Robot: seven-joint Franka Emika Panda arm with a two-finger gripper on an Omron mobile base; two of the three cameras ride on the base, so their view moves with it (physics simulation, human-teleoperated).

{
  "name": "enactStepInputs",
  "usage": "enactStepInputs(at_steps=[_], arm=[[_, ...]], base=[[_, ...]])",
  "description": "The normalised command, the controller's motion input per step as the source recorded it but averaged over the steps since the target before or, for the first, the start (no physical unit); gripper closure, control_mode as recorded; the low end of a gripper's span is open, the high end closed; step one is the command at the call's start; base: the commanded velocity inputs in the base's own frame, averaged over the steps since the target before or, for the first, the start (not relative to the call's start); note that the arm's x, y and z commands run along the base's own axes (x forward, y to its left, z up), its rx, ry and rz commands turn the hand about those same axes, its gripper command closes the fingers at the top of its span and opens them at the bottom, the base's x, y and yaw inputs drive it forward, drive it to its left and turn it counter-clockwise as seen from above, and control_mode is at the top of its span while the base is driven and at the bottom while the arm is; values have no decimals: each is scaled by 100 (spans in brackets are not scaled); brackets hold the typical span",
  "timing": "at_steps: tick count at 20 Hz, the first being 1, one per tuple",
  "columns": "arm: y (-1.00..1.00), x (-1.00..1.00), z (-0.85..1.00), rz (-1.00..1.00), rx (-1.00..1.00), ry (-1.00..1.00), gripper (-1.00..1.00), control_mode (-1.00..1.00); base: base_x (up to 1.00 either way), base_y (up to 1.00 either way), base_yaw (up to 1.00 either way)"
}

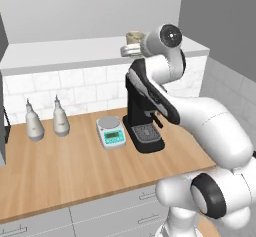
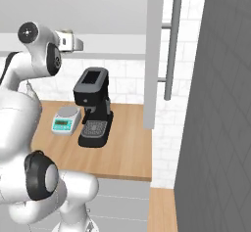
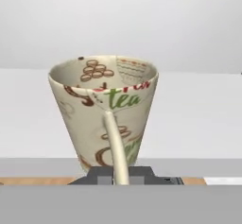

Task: Gather all objects into one cabinet and sort the glasses and bowls to opposite sides.

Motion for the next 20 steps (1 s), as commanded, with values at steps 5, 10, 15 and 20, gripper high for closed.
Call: enactStepInputs(at_steps=[5,10,15,20], arm=[[-49,-100,18,0,4,0,100,-100],[-33,-100,1,0,2,1,100,-100],[-27,-100,0,0,0,11,100,-100],[-14,-100,0,0,0,7,100,-100]], base=[[0,0,0],[0,0,0],[0,0,0],[0,0,0]])
